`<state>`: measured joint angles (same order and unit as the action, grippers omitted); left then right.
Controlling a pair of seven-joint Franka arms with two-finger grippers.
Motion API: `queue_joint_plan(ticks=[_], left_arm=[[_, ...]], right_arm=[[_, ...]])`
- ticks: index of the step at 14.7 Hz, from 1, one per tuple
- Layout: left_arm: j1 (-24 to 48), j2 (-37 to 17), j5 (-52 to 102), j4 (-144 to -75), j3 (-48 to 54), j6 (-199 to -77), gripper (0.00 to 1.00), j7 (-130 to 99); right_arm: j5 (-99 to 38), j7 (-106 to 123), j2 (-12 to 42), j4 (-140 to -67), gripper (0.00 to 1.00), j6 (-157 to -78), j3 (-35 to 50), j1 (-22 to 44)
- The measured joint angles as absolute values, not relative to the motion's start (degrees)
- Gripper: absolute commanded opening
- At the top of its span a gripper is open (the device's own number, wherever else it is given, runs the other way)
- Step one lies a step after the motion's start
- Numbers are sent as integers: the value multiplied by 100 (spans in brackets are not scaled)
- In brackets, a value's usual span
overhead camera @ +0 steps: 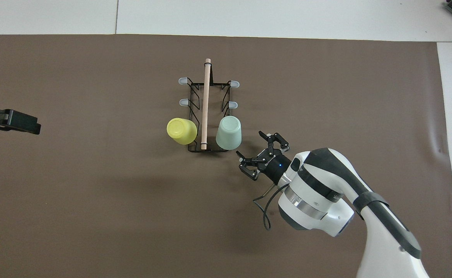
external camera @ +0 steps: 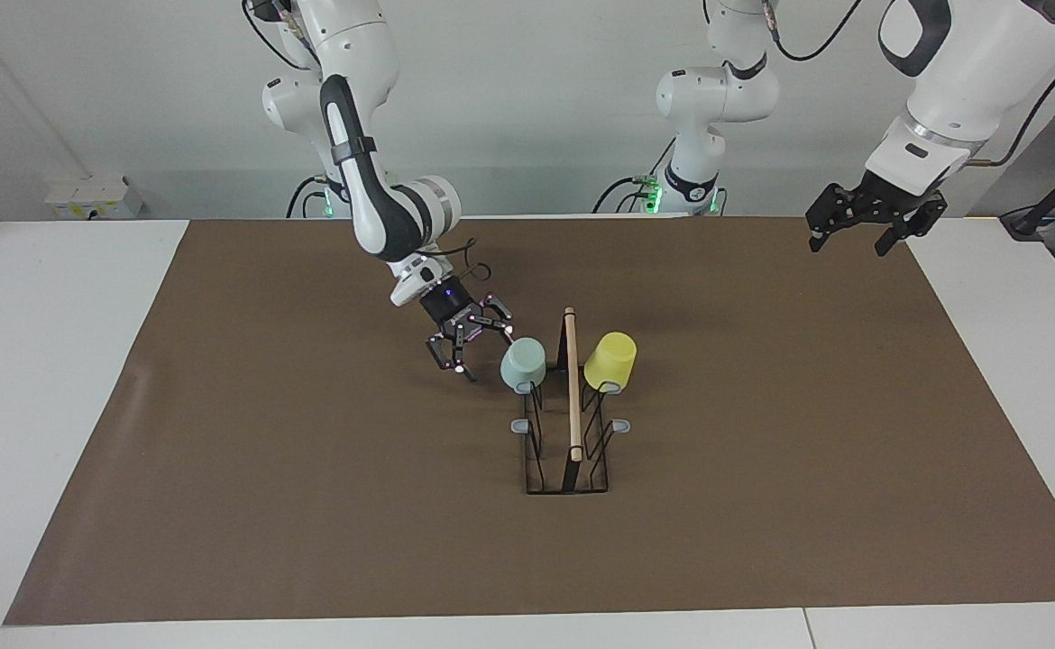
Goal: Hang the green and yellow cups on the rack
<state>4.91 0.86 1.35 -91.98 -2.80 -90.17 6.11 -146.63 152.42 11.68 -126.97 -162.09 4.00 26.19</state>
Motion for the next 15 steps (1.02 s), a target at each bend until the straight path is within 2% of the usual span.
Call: queue_joint_plan(ticks=[9, 15], left_arm=[[491, 86, 135, -9198, -280, -9016, 100, 611], [491, 86, 135, -9198, -279, -9016, 100, 611]], right_arm=[[-14663, 15263, 1055, -12862, 100, -17462, 403, 2770], [-14394, 15661, 956, -12862, 100, -17594, 392, 2781]])
